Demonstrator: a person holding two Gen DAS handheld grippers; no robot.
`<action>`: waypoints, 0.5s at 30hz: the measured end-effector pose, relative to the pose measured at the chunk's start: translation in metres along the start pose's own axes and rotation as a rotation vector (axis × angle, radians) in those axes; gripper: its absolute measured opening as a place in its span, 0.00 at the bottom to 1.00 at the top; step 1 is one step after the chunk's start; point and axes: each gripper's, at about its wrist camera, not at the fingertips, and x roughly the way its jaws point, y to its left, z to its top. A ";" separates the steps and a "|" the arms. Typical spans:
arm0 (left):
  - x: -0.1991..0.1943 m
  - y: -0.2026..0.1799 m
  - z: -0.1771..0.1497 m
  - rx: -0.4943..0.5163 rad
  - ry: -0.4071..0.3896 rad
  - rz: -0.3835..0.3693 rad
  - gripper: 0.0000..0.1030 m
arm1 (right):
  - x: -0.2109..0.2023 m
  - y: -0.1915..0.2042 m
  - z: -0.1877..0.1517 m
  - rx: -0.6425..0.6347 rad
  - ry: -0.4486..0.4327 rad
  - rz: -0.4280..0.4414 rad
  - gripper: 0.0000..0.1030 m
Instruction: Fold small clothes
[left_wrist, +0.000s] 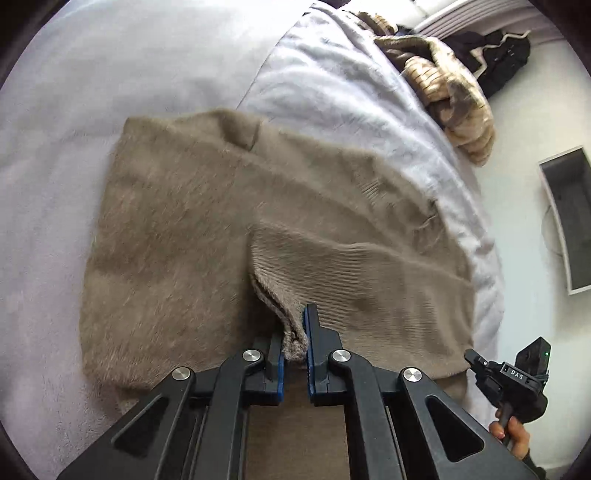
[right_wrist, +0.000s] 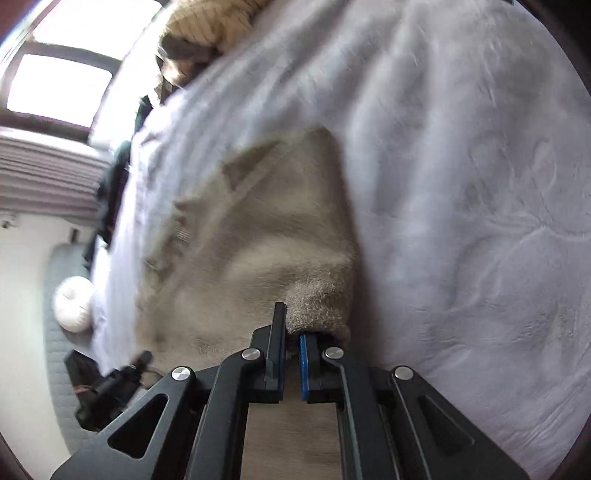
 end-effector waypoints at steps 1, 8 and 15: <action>0.001 0.002 -0.002 0.001 0.001 0.007 0.09 | 0.006 -0.003 -0.001 0.002 0.028 -0.004 0.07; -0.019 0.000 -0.003 0.037 0.013 0.134 0.32 | -0.016 -0.008 -0.013 -0.047 0.052 0.024 0.40; -0.046 -0.020 0.003 0.115 -0.082 0.182 0.64 | -0.032 -0.015 0.021 -0.026 -0.040 0.027 0.56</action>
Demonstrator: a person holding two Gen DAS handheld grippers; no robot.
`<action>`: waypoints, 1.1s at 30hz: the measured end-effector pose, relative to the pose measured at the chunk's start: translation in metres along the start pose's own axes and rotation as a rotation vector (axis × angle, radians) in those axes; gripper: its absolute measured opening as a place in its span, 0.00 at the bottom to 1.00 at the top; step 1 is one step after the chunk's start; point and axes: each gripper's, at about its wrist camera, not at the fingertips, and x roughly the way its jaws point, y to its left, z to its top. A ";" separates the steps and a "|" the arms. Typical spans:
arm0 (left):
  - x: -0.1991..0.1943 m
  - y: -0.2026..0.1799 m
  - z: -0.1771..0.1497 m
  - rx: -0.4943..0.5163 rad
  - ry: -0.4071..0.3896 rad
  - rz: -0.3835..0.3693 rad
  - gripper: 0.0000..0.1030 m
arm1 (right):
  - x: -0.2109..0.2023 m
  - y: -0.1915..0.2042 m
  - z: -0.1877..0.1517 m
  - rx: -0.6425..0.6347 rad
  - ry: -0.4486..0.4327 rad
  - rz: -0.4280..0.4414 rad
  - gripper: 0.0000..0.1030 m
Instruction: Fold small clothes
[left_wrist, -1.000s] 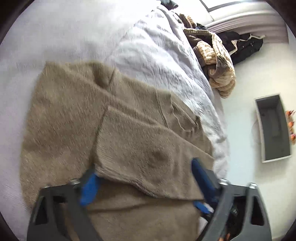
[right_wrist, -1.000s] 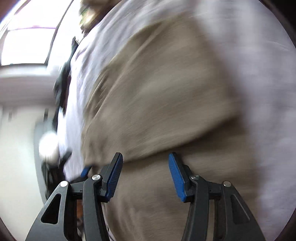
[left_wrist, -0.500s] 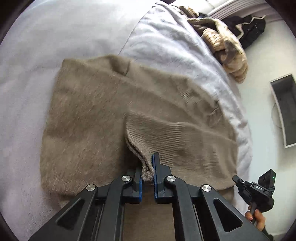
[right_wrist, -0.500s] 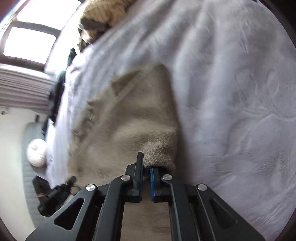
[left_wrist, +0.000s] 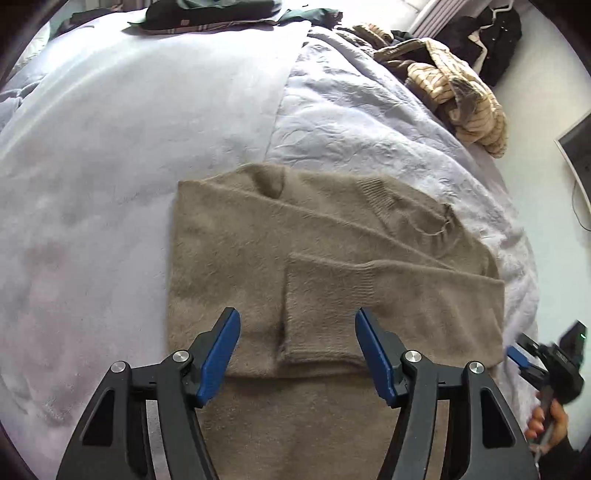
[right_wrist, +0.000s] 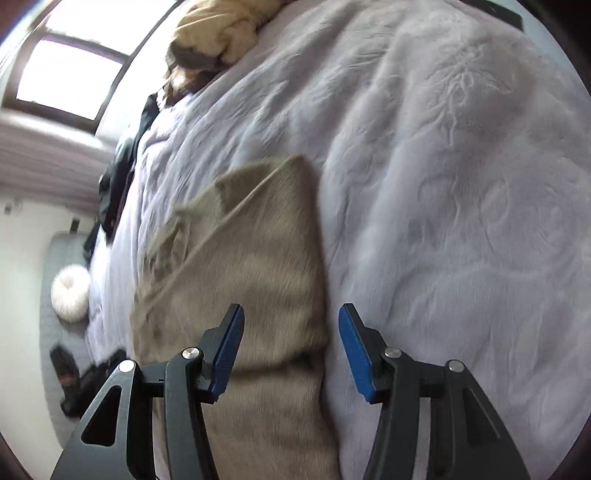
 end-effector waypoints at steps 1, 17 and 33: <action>0.004 -0.004 0.002 0.012 0.008 0.007 0.64 | 0.006 -0.004 0.005 0.022 0.005 0.005 0.56; 0.053 -0.031 -0.014 0.222 0.043 0.242 0.64 | 0.059 0.028 0.021 -0.277 0.134 -0.232 0.09; 0.028 -0.030 -0.008 0.206 0.039 0.290 0.64 | 0.026 0.045 -0.011 -0.207 0.103 -0.259 0.24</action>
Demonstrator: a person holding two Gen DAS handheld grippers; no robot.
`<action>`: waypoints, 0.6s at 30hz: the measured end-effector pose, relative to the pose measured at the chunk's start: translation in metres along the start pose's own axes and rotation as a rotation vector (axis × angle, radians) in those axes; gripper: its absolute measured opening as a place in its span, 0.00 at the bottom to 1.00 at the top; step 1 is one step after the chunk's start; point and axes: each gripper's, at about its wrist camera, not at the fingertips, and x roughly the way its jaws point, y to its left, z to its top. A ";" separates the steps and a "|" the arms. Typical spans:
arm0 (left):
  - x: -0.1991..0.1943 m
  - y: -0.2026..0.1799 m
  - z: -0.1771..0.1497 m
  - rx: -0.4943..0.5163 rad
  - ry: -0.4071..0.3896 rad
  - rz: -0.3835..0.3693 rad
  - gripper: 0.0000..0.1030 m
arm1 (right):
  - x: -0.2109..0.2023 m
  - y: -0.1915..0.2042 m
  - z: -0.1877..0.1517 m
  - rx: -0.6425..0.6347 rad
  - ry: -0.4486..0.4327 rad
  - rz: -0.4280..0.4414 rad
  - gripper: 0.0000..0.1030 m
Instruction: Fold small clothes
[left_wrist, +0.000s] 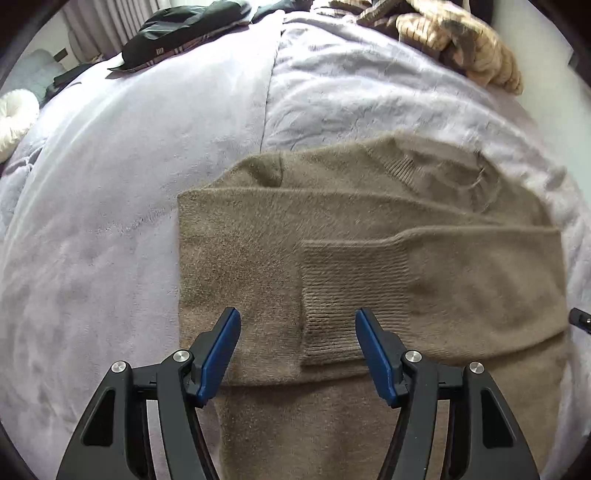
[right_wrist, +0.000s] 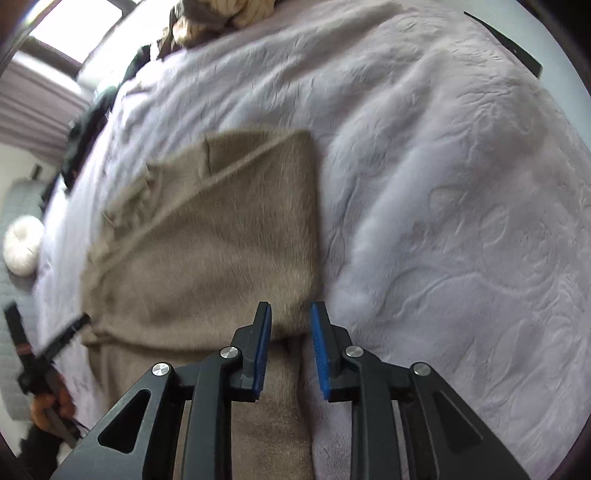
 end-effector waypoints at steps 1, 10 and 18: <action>0.006 -0.003 0.002 0.006 0.017 0.021 0.64 | 0.005 0.002 -0.001 -0.003 0.015 -0.021 0.24; 0.008 -0.005 -0.007 0.021 0.037 0.038 0.64 | 0.018 0.001 -0.008 -0.024 0.036 -0.099 0.26; 0.000 -0.005 -0.016 0.026 0.061 0.021 0.64 | 0.009 0.004 -0.017 0.014 0.025 -0.090 0.27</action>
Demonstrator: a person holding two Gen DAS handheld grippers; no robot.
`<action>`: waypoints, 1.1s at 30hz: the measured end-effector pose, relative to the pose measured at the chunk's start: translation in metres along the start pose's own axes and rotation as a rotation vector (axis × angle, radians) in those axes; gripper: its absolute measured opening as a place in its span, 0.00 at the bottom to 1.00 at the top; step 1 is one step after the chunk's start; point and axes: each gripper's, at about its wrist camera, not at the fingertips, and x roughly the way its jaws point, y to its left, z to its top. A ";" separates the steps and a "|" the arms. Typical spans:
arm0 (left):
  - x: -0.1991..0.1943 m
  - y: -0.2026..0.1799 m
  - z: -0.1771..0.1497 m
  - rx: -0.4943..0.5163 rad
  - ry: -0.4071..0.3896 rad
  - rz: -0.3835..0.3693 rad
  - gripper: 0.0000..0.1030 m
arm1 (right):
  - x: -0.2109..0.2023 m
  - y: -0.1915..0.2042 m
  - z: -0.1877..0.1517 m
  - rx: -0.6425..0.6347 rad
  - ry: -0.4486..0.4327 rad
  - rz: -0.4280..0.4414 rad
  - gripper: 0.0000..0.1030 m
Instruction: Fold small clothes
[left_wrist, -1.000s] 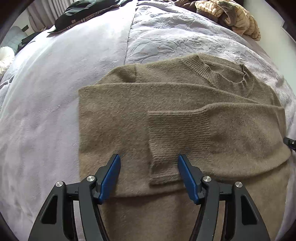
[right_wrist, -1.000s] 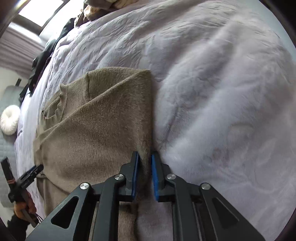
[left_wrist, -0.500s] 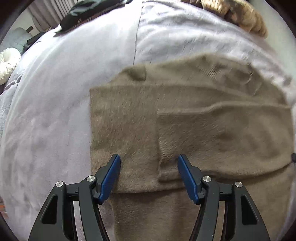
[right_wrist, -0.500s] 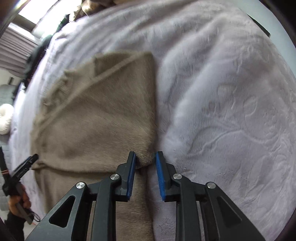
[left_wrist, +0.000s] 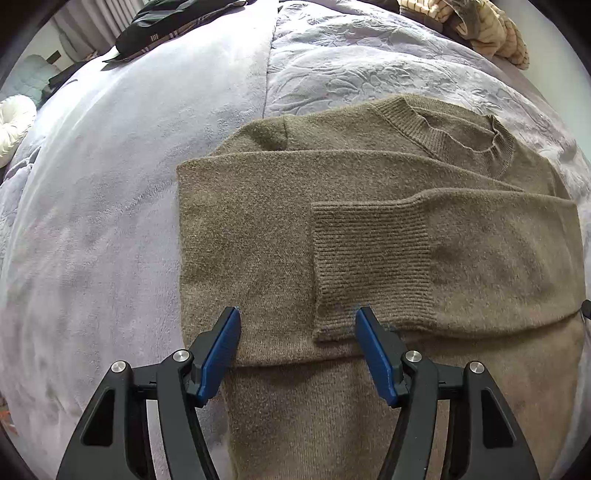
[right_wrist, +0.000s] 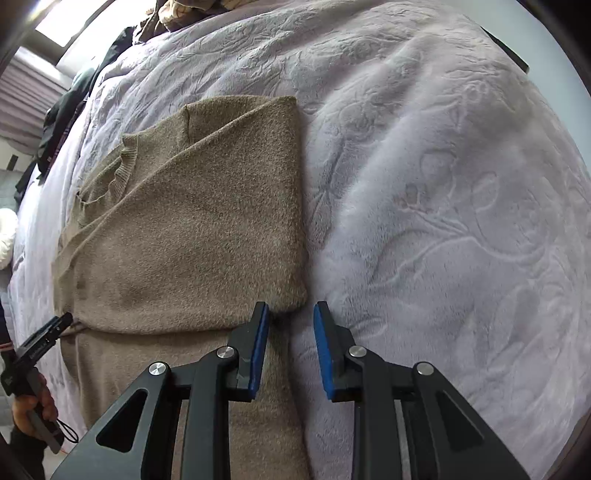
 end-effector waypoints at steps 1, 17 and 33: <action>0.000 -0.001 0.000 0.001 0.002 0.000 0.64 | -0.001 0.001 -0.002 0.003 0.002 0.000 0.27; -0.037 -0.019 -0.022 0.045 0.035 -0.030 0.64 | -0.020 0.012 -0.035 0.065 0.028 0.062 0.45; -0.078 -0.049 -0.070 0.082 0.082 -0.090 0.64 | -0.043 0.036 -0.063 0.023 0.034 0.070 0.77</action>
